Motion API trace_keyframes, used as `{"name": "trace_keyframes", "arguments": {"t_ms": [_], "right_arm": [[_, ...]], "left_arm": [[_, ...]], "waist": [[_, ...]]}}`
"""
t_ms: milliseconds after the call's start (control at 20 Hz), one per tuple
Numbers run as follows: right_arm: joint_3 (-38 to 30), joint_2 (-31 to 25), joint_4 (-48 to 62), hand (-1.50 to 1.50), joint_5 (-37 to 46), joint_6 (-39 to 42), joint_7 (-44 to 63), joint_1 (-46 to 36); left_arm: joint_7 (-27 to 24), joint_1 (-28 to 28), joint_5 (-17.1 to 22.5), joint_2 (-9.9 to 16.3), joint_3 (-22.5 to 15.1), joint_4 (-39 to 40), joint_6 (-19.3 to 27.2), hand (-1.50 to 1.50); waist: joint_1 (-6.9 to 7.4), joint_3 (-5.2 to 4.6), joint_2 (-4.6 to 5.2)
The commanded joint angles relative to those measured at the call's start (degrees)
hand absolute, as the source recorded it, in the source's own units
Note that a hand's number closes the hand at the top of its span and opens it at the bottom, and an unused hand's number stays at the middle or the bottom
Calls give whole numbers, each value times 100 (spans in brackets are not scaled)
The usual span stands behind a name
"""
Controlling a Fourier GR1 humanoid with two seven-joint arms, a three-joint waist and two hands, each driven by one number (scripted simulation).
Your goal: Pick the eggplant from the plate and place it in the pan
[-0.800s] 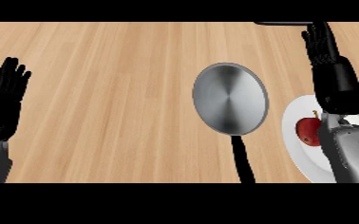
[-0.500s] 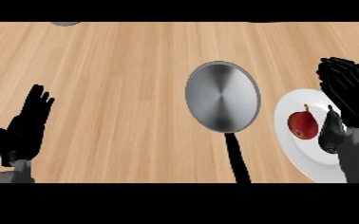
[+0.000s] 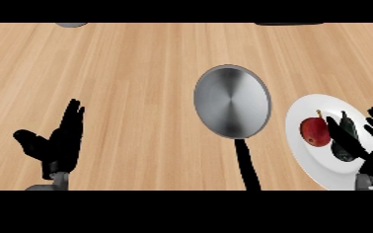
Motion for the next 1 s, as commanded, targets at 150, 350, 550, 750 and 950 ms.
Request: {"name": "trace_keyframes", "arguments": {"t_ms": [150, 350, 550, 750, 950], "right_arm": [[497, -276, -287, -150, 2057, -642, 2446, 281], [311, -804, -615, -150, 2744, 320, 4026, -82], [2, -1511, -481, -150, 2481, 1771, 5036, -918], [107, -1748, 352, -150, 1440, 3132, 5011, -1092], [96, -2234, 670, -150, 637, 4504, 5188, -1233]], "left_arm": [[339, 85, -188, -358, -430, -110, 262, 0], [565, -28, -291, -438, -531, -140, 403, 0], [535, -44, -365, -510, -559, -102, 437, 0], [536, 231, -389, -498, -674, -363, 383, 0], [563, 125, -425, -546, -639, -347, 475, 0]], "waist": [[177, -46, 49], [152, -33, 40], [182, -26, 48], [312, -14, 74], [251, -16, 63]]}}
